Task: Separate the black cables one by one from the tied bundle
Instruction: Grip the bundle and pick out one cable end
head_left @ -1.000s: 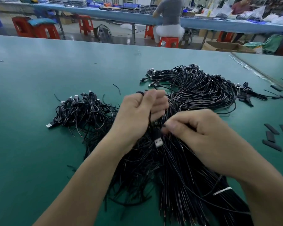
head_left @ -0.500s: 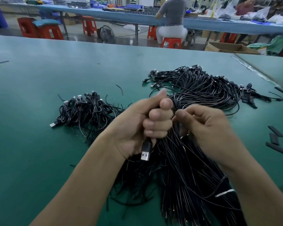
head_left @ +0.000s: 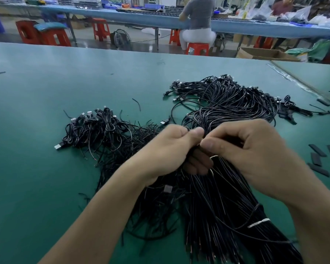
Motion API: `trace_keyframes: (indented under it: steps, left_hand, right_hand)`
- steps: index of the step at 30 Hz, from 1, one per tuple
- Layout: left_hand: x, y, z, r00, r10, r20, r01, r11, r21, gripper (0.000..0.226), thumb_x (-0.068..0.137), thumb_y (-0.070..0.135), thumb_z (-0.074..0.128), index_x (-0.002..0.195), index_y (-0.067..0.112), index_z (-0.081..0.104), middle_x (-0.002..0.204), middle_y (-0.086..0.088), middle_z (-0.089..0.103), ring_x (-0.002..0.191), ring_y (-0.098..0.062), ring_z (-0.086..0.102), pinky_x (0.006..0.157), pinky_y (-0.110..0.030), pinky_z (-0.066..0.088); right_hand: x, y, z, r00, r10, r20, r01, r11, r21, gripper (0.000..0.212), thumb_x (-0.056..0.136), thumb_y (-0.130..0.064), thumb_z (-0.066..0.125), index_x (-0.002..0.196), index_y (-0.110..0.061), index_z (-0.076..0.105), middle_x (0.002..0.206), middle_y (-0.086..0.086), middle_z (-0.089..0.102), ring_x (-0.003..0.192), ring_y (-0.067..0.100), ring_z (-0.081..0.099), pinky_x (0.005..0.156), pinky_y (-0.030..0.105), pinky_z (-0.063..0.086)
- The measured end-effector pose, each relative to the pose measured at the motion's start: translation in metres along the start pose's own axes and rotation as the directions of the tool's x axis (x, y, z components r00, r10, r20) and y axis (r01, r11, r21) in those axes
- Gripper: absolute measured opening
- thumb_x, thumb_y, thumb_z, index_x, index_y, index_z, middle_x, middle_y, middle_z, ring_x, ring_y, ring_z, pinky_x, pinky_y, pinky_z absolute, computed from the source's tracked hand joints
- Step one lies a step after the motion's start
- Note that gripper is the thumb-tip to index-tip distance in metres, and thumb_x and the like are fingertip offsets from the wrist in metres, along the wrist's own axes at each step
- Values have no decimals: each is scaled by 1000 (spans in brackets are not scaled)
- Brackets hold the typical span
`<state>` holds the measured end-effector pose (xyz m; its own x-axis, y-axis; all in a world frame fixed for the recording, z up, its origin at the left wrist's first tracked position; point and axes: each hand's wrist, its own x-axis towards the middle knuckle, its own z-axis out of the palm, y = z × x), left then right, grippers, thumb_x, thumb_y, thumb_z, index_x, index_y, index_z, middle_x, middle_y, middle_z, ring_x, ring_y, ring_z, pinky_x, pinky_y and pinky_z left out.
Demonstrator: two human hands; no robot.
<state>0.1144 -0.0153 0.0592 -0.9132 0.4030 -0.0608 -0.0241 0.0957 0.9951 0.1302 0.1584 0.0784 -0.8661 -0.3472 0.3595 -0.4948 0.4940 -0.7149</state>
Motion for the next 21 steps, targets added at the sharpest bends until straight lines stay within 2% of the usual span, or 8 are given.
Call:
trace_keyframes:
  steps: [2,4,6,9,12,16,19,21]
  left_hand:
    - [-3,2,-1,995,-28,100,32,999,-39,57,107,37,38,65,16,68,51,0,60,40,-9,53,39,-15,40]
    - [-3,5,-4,989,-44,143,68,984,-167,56,100,46,42,55,20,62,41,7,42,32,-5,35,34,-15,27]
    - [-3,7,-9,971,-49,236,123,944,-308,51,94,50,46,50,24,51,38,12,32,30,-1,26,32,-15,19]
    - [-5,7,-14,928,-26,371,191,890,-415,52,97,45,43,49,27,45,38,13,35,31,1,28,32,-14,18]
    - [-6,4,-12,917,-13,400,210,866,-454,49,95,43,44,49,26,45,45,7,45,36,-4,39,38,-16,25]
    - [-3,0,-8,940,1,340,172,861,-478,49,94,41,46,49,24,44,54,-2,53,44,-11,46,44,-18,36]
    - [-2,-1,-7,964,-28,265,154,870,-469,50,94,43,53,49,23,44,57,-5,56,46,-13,50,45,-19,41]
    - [-2,-2,-7,983,-81,168,136,927,-350,47,91,44,53,50,22,45,61,-5,60,49,-14,53,49,-23,41]
  right_hand:
    - [1,5,0,994,15,-112,-3,994,106,22,75,-45,80,80,-26,73,65,-2,69,60,7,60,60,26,49]
    - [2,9,3,984,55,-171,-18,977,211,31,68,-48,80,80,-21,71,67,7,66,60,14,56,58,35,47]
    - [3,9,7,991,96,-92,-57,932,358,29,69,-44,78,78,-19,67,67,5,64,60,11,57,58,30,49]
    - [4,7,11,994,95,56,-110,851,513,18,72,-39,75,75,-26,64,72,4,63,68,14,58,65,30,55]
    - [3,6,7,995,72,72,-99,870,483,11,76,-34,71,78,-26,64,73,5,63,70,22,57,69,39,54]
    - [1,8,8,995,62,76,-86,922,377,6,87,-31,63,86,-27,58,81,25,62,74,49,57,77,68,48]
    - [3,8,12,997,33,63,-51,954,297,6,91,-30,58,87,-28,55,76,14,67,78,44,63,77,66,49]
    - [3,10,13,998,41,50,-52,971,232,6,91,-30,57,86,-29,54,74,5,71,76,35,66,75,60,51]
